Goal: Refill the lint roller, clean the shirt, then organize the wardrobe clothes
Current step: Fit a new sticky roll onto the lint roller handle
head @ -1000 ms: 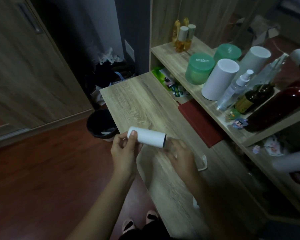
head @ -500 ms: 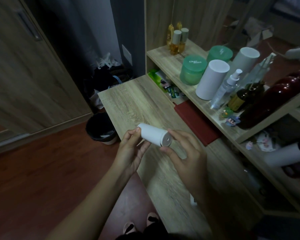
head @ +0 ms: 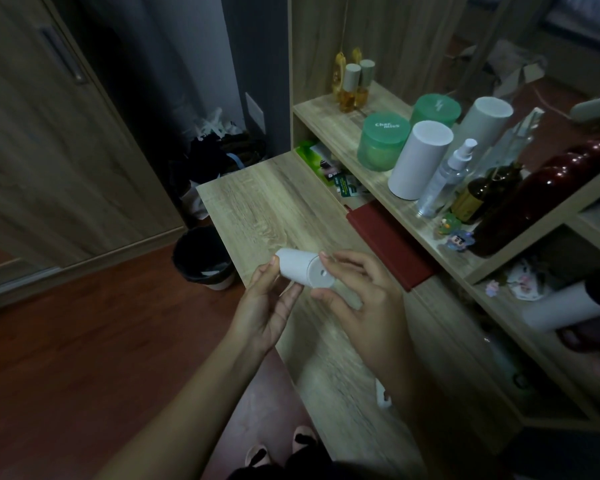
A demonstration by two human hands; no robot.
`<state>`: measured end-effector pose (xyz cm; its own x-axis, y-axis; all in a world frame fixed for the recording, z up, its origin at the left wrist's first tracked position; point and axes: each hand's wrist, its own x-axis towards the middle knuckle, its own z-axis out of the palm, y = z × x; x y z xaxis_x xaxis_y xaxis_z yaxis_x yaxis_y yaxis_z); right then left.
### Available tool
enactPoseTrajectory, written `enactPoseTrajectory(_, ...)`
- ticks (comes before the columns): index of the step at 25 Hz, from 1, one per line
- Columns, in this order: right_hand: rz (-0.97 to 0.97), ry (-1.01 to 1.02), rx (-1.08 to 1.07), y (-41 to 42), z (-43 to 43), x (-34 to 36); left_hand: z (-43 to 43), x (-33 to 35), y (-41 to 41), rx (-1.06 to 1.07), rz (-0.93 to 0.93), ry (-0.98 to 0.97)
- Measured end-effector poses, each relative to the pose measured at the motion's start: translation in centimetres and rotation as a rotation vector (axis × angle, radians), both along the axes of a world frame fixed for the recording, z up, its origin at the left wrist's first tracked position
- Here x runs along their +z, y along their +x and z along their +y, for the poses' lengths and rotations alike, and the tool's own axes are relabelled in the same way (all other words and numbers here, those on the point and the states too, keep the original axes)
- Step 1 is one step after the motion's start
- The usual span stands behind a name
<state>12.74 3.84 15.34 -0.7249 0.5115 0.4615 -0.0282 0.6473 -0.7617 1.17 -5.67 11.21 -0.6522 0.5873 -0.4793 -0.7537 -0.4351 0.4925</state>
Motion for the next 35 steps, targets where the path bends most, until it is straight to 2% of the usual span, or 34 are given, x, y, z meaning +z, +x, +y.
enactPoseTrajectory(5,-0.050,0.010,0.038,-0.2,0.3,0.1,0.1,0.0,-0.1,0.017,-0.002,-0.005)
enactPoseTrajectory(10,-0.014,-0.413,0.054,-0.1,-0.5,0.5,0.0,0.5,0.7,0.056,0.020,-0.014)
enactPoseTrajectory(15,-0.055,-0.522,0.121,0.3,0.0,1.3,-0.1,1.5,1.0,0.058,0.075,-0.055)
enactPoseTrajectory(22,-0.136,-0.445,0.139,-0.5,1.3,0.9,0.5,1.0,1.1,-0.016,0.069,-0.168)
enactPoseTrajectory(27,-0.226,-0.423,0.092,0.2,2.1,-0.9,1.4,1.9,1.6,-0.205,0.070,-0.142)
enactPoseTrajectory(31,-0.305,-0.263,0.034,1.0,2.5,-1.5,2.0,1.8,1.5,-0.273,0.118,-0.227)
enactPoseTrajectory(35,-0.273,-0.331,-0.055,2.0,3.7,-2.4,2.5,1.3,1.1,-0.267,0.095,-0.239)
